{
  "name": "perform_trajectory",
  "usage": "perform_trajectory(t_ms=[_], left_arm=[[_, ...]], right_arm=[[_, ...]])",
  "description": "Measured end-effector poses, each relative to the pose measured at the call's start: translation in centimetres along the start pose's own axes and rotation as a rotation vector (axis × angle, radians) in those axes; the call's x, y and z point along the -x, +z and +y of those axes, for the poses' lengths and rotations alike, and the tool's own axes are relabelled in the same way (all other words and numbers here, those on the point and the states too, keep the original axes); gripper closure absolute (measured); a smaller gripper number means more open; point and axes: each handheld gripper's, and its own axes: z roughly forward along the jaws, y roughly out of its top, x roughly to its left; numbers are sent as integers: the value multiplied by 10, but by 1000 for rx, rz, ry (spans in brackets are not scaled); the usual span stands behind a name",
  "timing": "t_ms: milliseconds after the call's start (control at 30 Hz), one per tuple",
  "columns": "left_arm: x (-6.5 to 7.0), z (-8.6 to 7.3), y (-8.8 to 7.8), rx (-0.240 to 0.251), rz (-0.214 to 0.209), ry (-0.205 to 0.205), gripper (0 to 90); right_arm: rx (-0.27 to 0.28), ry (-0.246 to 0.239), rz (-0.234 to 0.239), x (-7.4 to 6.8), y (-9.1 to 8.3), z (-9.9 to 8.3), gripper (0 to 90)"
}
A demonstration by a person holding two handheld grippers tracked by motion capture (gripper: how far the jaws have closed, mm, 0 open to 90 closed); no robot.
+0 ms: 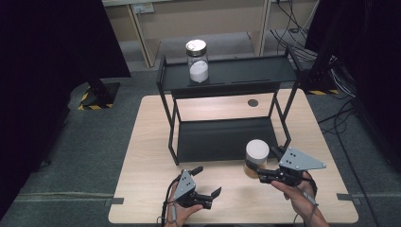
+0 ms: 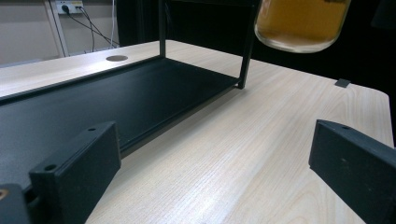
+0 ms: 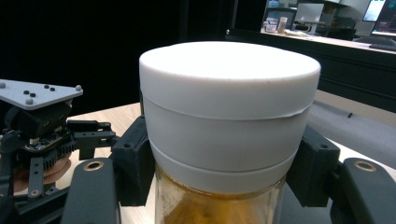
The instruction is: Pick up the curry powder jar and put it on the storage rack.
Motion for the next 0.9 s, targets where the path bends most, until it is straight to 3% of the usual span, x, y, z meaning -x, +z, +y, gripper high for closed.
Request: perform_trajectory(t_ms=[467, 900], left_arm=[[0, 0, 1, -2, -3, -3, 14], [-1, -1, 0, -1, -3, -7, 14]], right_arm=[[5, 13, 16, 11, 7, 27, 353], [29, -4, 30, 19, 18, 69, 353]])
